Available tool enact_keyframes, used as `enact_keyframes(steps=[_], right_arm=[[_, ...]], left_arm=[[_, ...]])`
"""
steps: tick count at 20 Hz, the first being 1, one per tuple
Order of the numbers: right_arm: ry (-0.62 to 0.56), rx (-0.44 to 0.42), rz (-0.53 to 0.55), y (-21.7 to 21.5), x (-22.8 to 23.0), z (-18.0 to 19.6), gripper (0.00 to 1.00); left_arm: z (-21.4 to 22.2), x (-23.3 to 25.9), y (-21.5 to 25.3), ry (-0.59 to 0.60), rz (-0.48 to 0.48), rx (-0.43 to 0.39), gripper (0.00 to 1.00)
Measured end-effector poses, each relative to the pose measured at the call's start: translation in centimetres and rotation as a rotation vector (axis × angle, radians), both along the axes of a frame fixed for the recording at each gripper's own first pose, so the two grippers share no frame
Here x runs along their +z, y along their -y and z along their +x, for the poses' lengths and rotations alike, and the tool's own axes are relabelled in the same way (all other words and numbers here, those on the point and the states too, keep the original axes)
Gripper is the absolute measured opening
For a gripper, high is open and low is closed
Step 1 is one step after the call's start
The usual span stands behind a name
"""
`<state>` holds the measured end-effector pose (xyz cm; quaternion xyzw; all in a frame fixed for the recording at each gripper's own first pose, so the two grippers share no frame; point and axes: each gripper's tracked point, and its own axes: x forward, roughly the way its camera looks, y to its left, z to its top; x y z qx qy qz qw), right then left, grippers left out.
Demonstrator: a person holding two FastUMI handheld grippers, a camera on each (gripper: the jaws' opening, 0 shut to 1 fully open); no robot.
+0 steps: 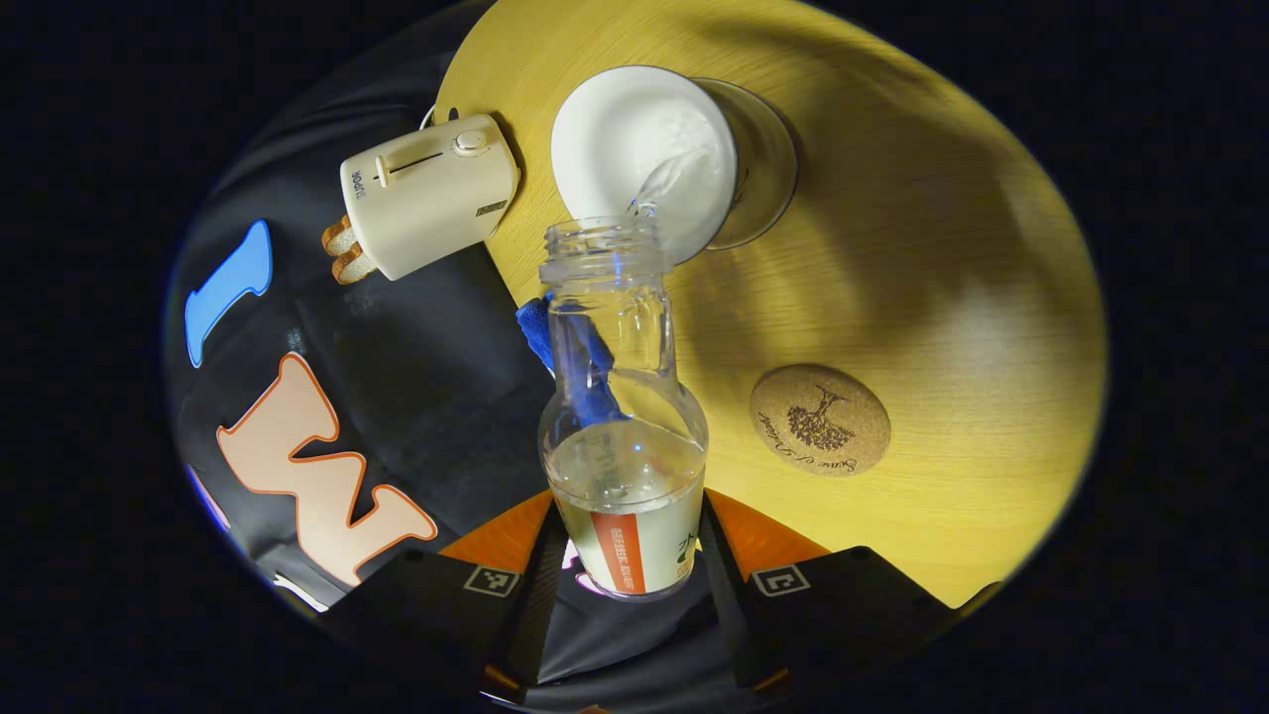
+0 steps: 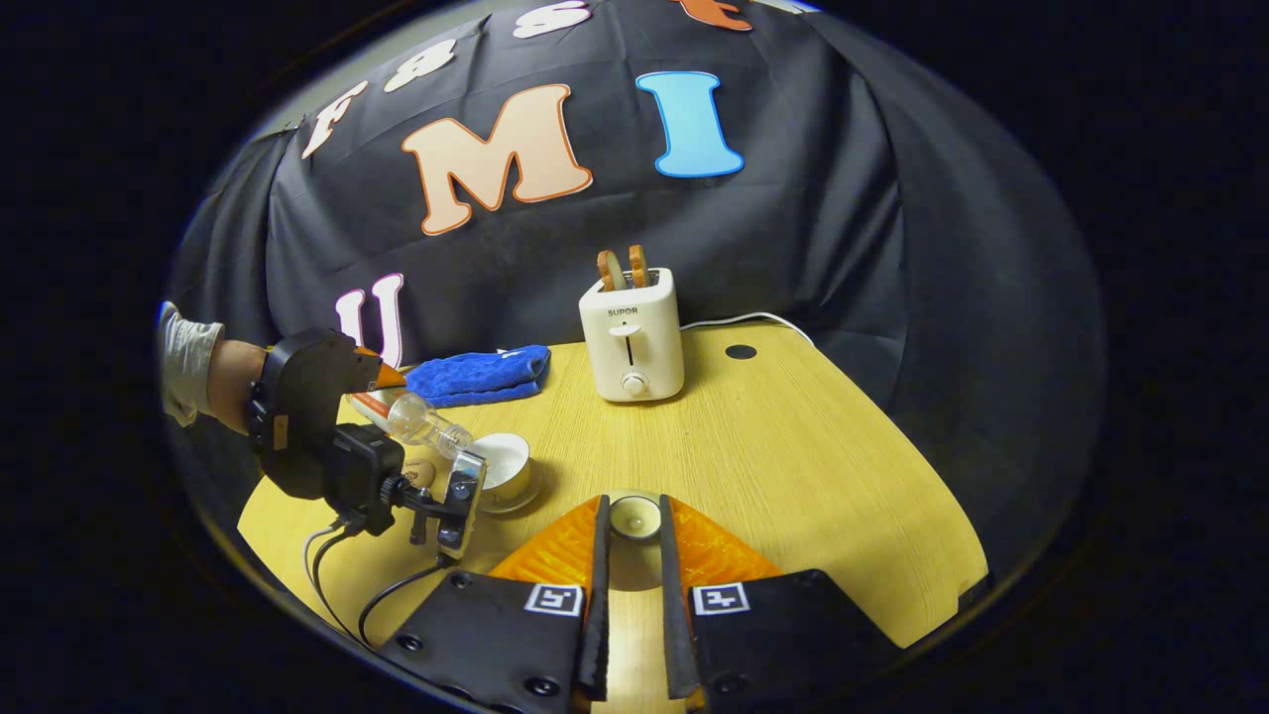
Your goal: Open the teacup lid with one hand, grasp the water bottle and pour water into the teacup with the other hand; after pouring, place the water bottle on the coaster and then close the teacup lid.
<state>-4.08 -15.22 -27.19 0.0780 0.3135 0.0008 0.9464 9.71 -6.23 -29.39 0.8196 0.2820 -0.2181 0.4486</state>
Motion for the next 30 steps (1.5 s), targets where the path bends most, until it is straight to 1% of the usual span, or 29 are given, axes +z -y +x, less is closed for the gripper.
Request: enact_keyframes(steps=[5,7,8,9,11,12,13,19,20,21,22,24,28,29,30], right_arm=[[-0.001,-0.006,0.0,0.6,-0.4,0.3,0.24],[0.001,-0.012,0.007,0.6,-0.3,0.3,0.24],[0.0,-0.011,0.011,0.5,-0.4,0.4,0.26],[0.001,-0.007,0.012,0.4,-0.5,0.4,0.24],[0.002,0.001,0.005,0.3,-0.7,0.5,0.24],[0.004,0.002,0.005,0.3,-0.8,0.6,0.26],[0.004,0.003,0.008,0.2,-0.8,0.6,0.24],[-0.001,0.001,0.017,0.1,-1.1,0.5,0.24],[-0.003,-0.001,0.016,0.2,-1.1,0.6,0.26],[-0.005,-0.002,0.017,0.2,-1.2,0.5,0.24],[-0.008,-0.001,0.017,0.2,-1.2,0.5,0.24],[-0.012,-0.002,0.017,0.2,-1.2,0.5,0.24],[-0.015,0.002,0.008,0.0,-0.9,0.4,0.24],[-0.017,0.006,-0.001,-0.1,-0.9,0.4,0.26],[-0.019,0.01,-0.007,-0.2,-0.8,0.4,0.24]], left_arm=[[0.3,0.3,-0.3,-0.009,0.05,0.014,0.7],[0.5,0.6,-0.1,-0.013,0.074,0.004,0.7],[0.5,0.6,-0.2,-0.013,0.085,-0.005,0.7],[0.7,0.8,0.1,-0.014,0.093,-0.013,0.7],[1.0,1.1,0.3,-0.012,0.109,-0.026,0.7],[1.1,1.1,0.4,-0.012,0.115,-0.03,0.7],[1.1,1.3,0.6,-0.012,0.12,-0.034,0.7],[1.2,1.6,0.8,-0.019,0.155,-0.049,0.7],[1.1,1.6,0.8,-0.021,0.155,-0.05,0.7],[1.1,1.6,0.9,-0.022,0.153,-0.053,0.7],[1.0,1.5,0.9,-0.024,0.149,-0.051,0.69],[0.7,1.1,1.0,-0.035,0.108,-0.038,0.7],[-0.8,-0.5,1.2,-0.049,-0.094,0.06,0.69],[-0.8,-0.9,1.4,-0.046,-0.153,0.08,0.69],[-1.1,-1.2,1.3,-0.042,-0.204,0.115,0.69]])
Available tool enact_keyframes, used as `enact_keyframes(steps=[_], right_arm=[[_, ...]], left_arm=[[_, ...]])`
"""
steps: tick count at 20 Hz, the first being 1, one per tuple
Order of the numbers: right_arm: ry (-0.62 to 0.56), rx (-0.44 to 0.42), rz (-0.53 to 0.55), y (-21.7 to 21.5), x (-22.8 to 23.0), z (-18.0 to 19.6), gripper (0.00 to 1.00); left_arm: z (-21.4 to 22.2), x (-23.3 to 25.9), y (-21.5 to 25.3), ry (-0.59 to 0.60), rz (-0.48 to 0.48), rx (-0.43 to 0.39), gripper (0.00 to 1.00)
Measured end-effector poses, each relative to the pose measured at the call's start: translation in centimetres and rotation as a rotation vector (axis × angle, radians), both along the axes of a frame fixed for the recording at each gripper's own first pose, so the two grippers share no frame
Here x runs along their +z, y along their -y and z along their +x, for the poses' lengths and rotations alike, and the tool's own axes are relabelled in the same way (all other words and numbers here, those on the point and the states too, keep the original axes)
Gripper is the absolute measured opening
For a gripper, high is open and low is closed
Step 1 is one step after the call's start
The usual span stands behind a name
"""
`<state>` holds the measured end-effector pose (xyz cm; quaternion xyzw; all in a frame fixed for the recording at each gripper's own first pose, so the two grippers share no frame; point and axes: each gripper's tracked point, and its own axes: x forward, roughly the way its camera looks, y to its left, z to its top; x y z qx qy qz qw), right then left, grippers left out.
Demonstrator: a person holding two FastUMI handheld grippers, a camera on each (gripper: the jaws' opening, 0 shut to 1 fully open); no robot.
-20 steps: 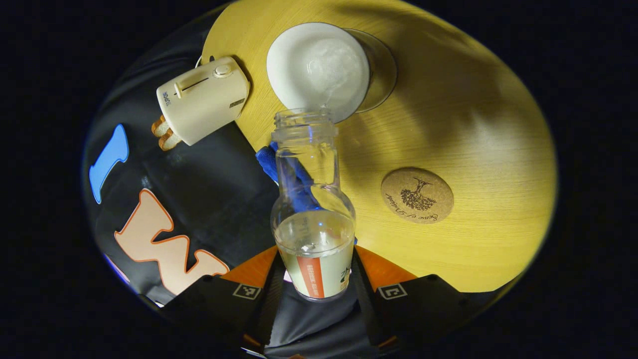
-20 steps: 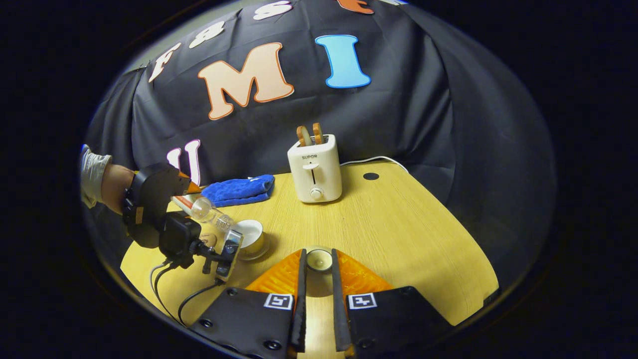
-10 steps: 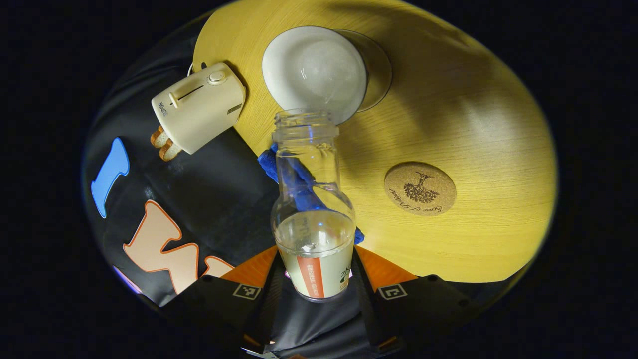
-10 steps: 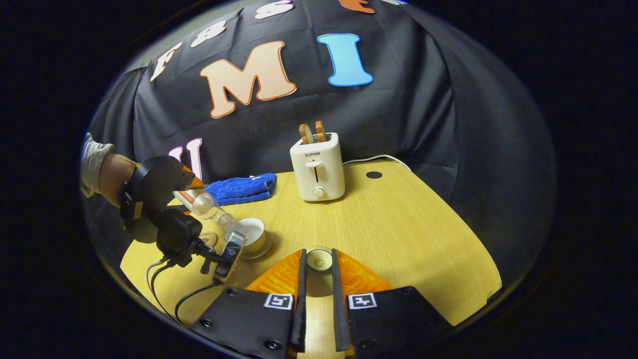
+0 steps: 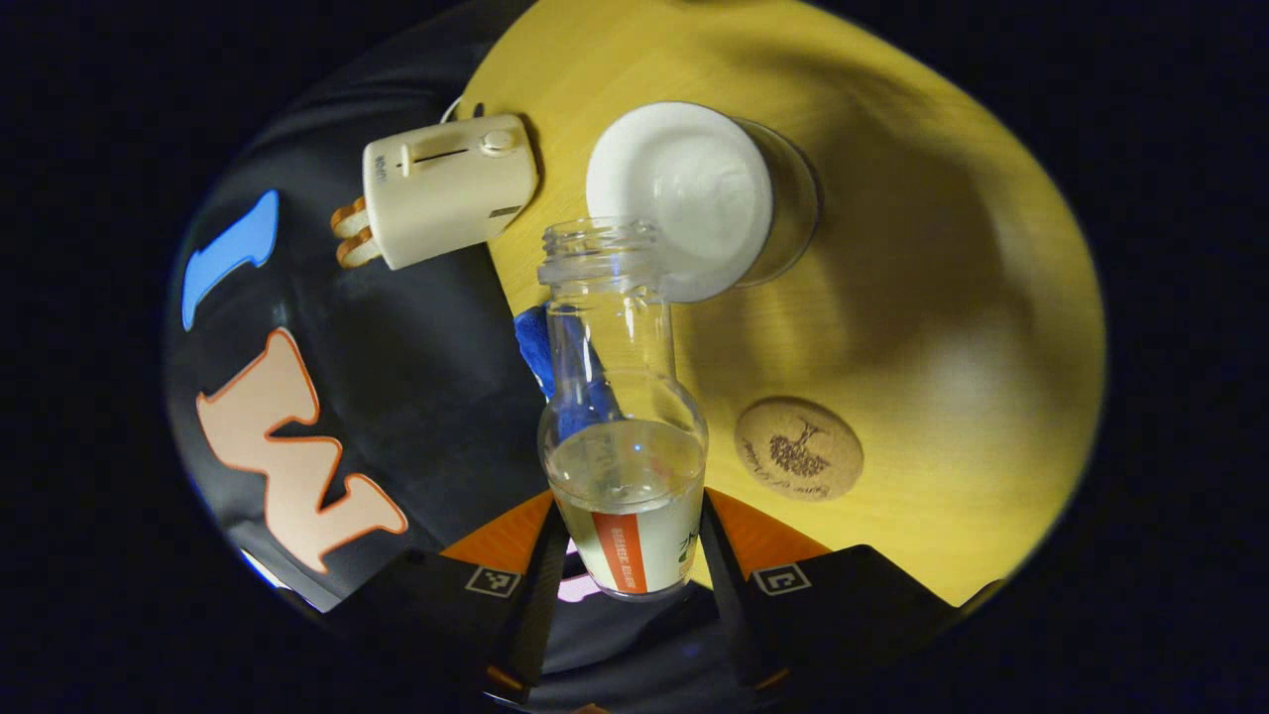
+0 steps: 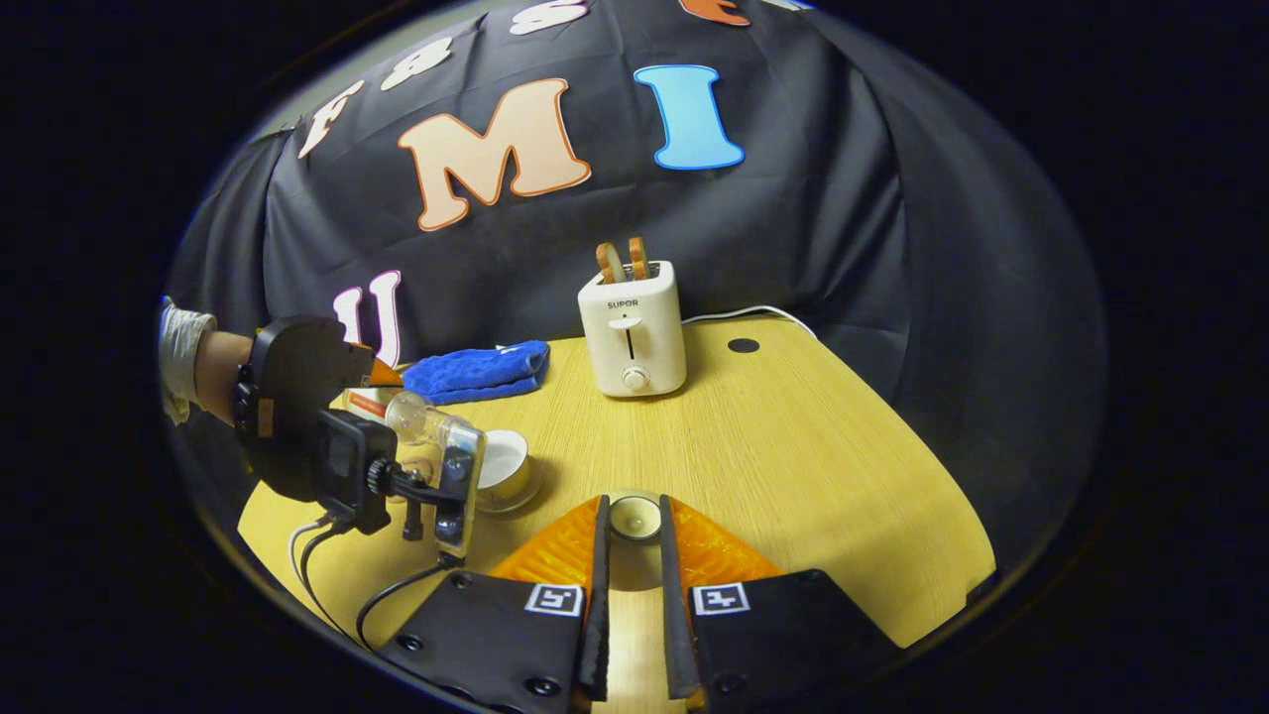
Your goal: Open the teacup lid with one hand, grasp the water bottle and pour water into the teacup with the other hand; after pouring, place the water bottle on the coaster and then close the teacup lid.
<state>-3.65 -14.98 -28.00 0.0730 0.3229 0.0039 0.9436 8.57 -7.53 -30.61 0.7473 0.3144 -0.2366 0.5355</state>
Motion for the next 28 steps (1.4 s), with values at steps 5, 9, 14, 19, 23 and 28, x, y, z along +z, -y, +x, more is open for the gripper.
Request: enact_keyframes(steps=[5,9,14,19,23,28], right_arm=[[-0.002,0.021,-0.025,-1.2,0.8,0.4,0.29],[-0.012,0.031,-0.043,-2.3,1.3,0.8,0.24],[-0.017,0.037,-0.078,-3.2,2.2,1.2,0.26],[-0.028,0.038,-0.123,-4.2,3.2,1.4,0.24],[-0.042,0.05,-0.151,-5.4,3.7,1.4,0.24],[-0.037,0.065,-0.157,-7.2,4.6,2.0,0.26]], left_arm=[[-0.9,-1.3,0.6,0.033,-0.266,0.135,0.69],[-1.1,-2.0,0.5,0.064,-0.432,0.228,0.72],[-1.2,-2.2,0.7,0.127,-0.679,0.346,0.69],[-1.2,-2.2,0.6,0.181,-0.945,0.468,0.69],[-0.9,-1.9,1.2,0.197,-1.148,0.513,0.69],[-0.5,-2.4,0.7,0.194,-1.331,0.649,0.69]])
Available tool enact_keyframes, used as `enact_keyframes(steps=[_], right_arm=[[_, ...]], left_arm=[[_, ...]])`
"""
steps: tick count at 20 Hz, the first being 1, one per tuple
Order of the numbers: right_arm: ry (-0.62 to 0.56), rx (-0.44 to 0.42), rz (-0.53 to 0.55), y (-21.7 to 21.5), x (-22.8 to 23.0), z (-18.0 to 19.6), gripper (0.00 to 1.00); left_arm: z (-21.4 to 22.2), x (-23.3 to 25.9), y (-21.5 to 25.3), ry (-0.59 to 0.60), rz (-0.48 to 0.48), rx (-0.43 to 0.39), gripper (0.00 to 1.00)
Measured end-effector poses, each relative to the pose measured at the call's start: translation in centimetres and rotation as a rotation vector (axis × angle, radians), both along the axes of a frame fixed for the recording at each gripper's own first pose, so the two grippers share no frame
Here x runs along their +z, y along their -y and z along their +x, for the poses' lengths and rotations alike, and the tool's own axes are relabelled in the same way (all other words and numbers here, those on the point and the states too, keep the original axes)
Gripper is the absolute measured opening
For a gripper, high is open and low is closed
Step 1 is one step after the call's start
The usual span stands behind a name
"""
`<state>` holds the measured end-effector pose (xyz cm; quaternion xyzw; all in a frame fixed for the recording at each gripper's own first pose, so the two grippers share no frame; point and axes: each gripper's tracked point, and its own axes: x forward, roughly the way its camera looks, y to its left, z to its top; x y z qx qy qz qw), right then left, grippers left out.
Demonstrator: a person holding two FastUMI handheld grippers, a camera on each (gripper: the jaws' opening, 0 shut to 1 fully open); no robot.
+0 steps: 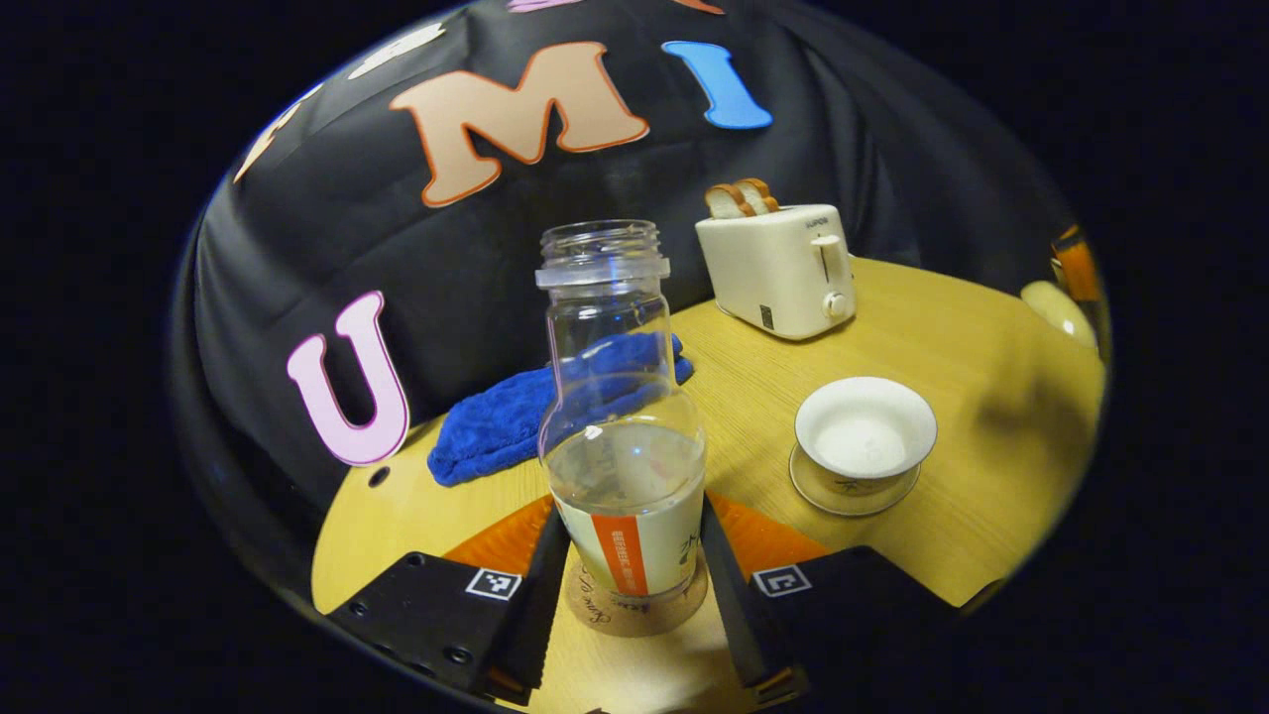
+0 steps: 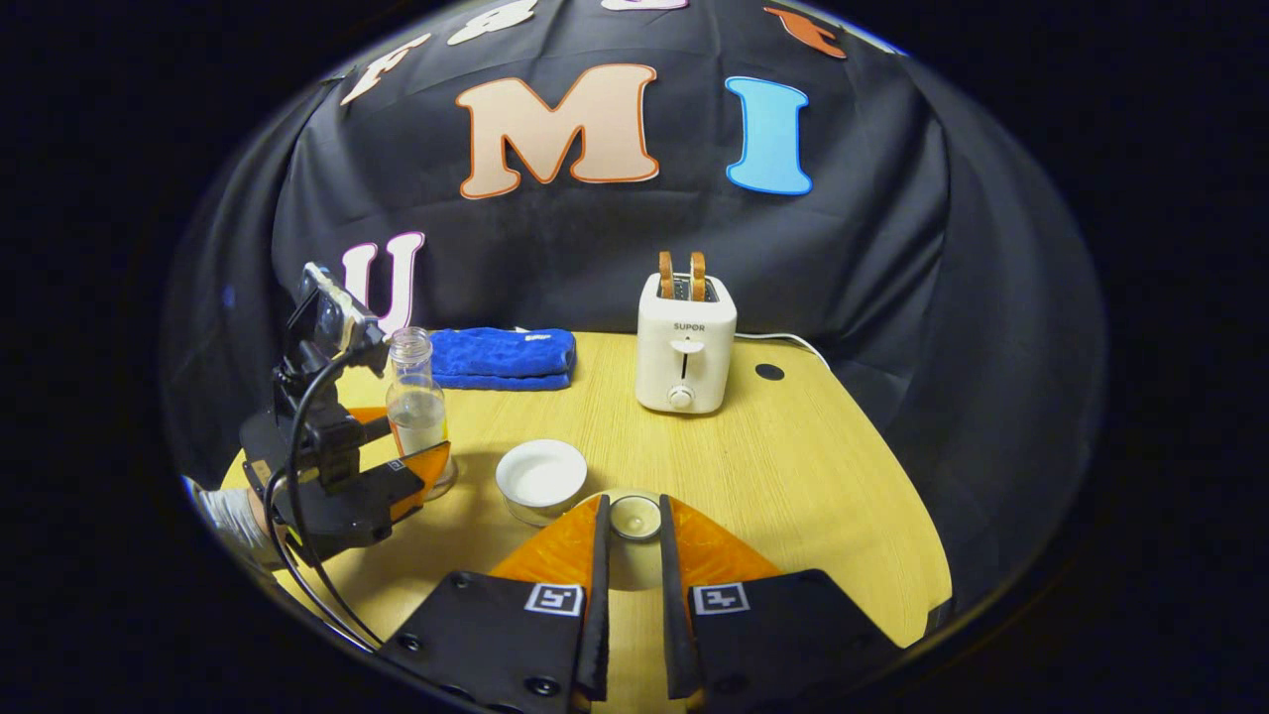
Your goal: Open the teacup lid with one hand, grasp the water bottle and pour water into the teacup with the other hand; after pouring, place the water bottle on the coaster and then close the teacup lid.
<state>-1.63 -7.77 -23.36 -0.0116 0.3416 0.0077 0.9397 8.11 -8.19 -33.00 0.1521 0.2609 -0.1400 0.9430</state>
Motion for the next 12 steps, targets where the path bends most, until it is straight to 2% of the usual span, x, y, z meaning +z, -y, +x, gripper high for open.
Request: enact_keyframes(steps=[10,11,12], right_arm=[[0.015,0.024,0.024,-2.0,0.7,0.9,0.26],[0.017,0.027,0.029,-2.2,0.7,1.0,0.24],[0.021,0.029,0.035,-2.4,0.9,1.1,0.26]], left_arm=[[-0.8,-0.1,-0.6,-0.024,-0.063,0.048,0.71],[-1.0,-0.1,-0.7,-0.027,-0.07,0.052,0.72],[-1.0,-0.1,-0.7,-0.03,-0.073,0.054,0.72]])
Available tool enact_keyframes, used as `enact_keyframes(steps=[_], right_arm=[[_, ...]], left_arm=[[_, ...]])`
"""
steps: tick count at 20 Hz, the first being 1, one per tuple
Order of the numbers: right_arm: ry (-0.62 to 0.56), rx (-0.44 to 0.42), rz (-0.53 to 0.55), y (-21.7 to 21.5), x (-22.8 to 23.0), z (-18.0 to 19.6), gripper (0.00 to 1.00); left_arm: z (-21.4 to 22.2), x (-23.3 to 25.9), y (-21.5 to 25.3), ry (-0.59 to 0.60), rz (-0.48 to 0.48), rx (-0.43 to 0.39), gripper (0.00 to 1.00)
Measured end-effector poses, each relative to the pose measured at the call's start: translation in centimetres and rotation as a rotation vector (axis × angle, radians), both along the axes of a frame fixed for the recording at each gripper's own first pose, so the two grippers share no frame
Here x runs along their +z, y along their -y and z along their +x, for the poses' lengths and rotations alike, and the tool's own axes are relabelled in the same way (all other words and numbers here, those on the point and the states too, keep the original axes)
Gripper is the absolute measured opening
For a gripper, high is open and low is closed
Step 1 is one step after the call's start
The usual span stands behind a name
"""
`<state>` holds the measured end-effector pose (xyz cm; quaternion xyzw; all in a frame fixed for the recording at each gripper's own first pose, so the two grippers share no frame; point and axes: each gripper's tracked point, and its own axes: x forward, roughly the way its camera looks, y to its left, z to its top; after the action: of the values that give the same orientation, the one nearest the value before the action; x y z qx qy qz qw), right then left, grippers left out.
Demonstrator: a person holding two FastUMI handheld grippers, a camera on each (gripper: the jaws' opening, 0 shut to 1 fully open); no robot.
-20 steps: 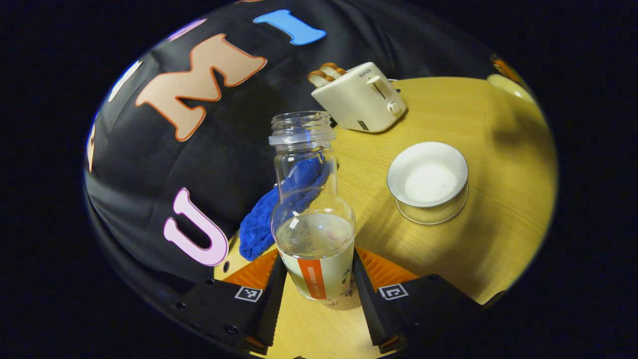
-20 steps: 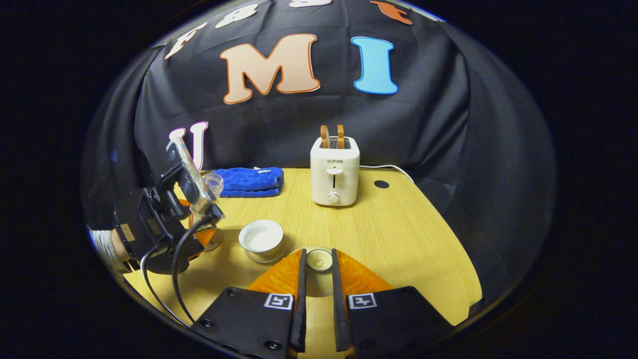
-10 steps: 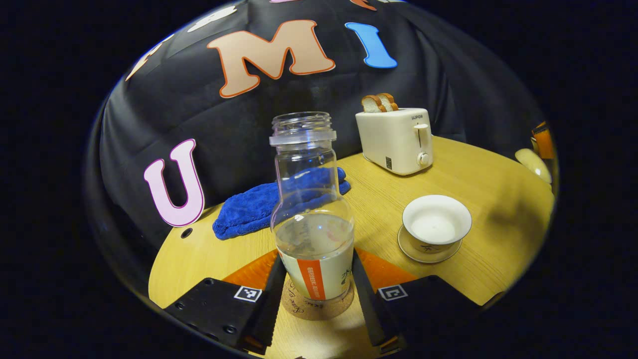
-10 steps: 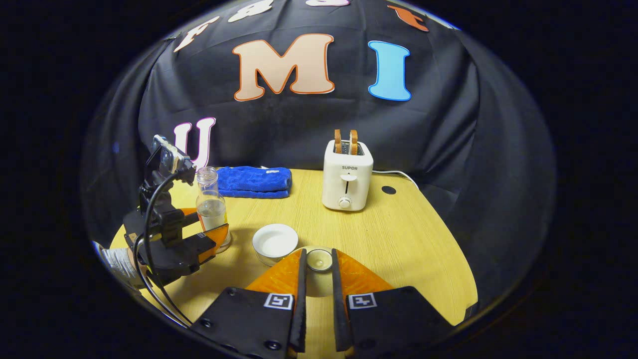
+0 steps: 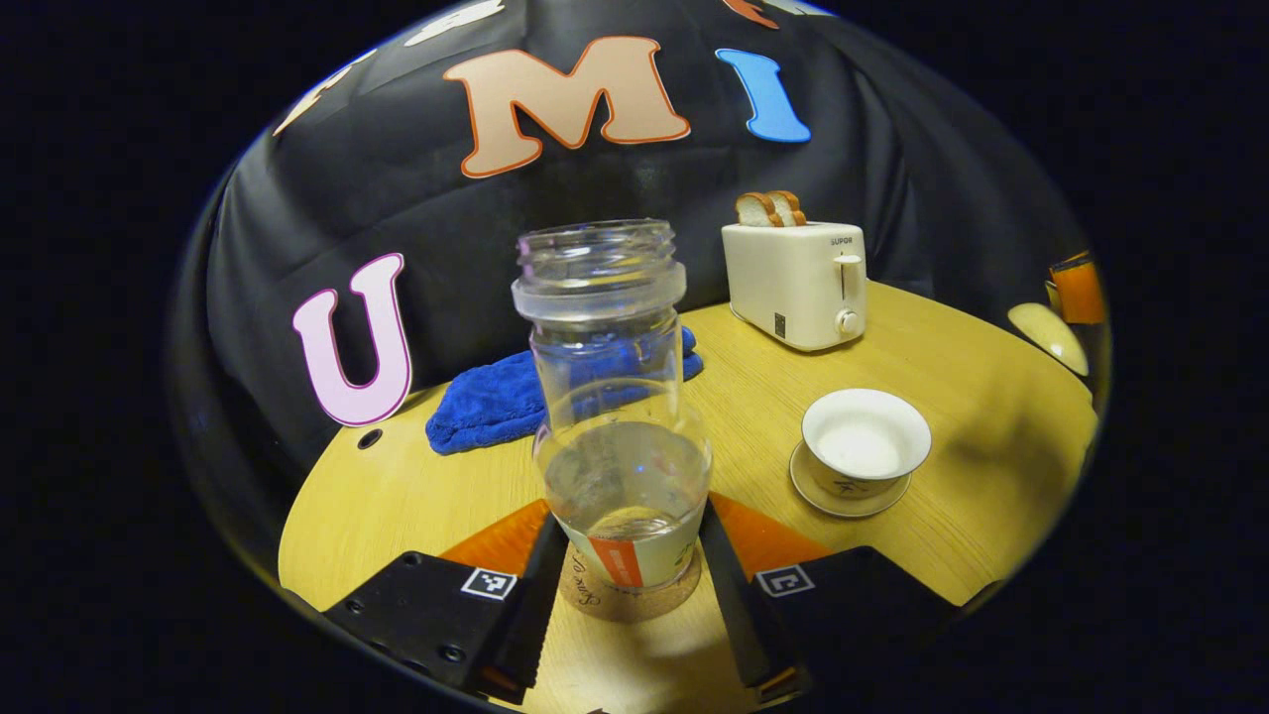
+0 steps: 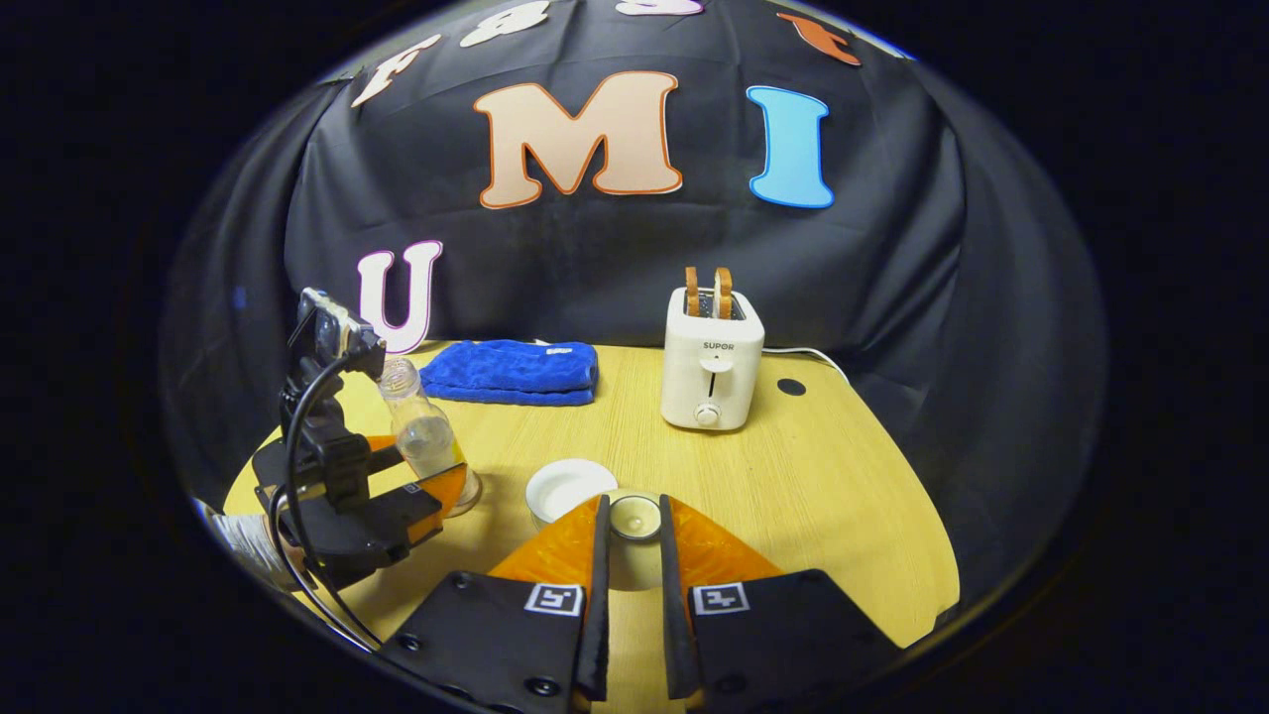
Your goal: Open the teacup lid with one hand, grasp the water bottle and pour water into the teacup with the other hand; after pouring, place the water bottle on the coaster and then close the teacup lid.
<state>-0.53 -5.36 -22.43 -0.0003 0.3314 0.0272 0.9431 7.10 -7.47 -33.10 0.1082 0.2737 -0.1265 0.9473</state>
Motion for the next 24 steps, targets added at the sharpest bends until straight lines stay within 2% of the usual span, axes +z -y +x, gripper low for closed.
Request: enact_keyframes(steps=[1,11,14,16,19,21,24], right_arm=[[0.001,0.002,0.005,-0.1,0.0,0.1,0.24],[0.015,0.024,0.018,-0.8,0.4,0.3,0.26],[0.015,0.032,0.021,-1.1,0.2,0.3,0.26],[0.013,0.04,0.023,-1.4,0.0,0.4,0.24],[0.014,0.053,0.027,-1.9,-0.5,0.7,0.26],[0.013,0.064,0.035,-2.5,-1.1,1.4,0.24],[0.017,0.076,0.049,-3.3,-2.2,2.9,0.24]], left_arm=[[-0.1,0.0,-0.1,-0.004,-0.003,0.002,0.72],[-1.1,0.2,-1.3,-0.062,-0.036,0.048,0.74],[-1.4,0.0,-1.7,-0.074,-0.04,0.062,0.83],[-1.5,0.1,-1.9,-0.069,-0.042,0.067,0.84],[-1.7,0.3,-2.2,-0.069,-0.036,0.073,0.89],[-2.0,0.8,-2.3,-0.062,-0.045,0.076,0.98],[-3.0,2.2,-2.8,-0.048,-0.046,0.083,0.97]])
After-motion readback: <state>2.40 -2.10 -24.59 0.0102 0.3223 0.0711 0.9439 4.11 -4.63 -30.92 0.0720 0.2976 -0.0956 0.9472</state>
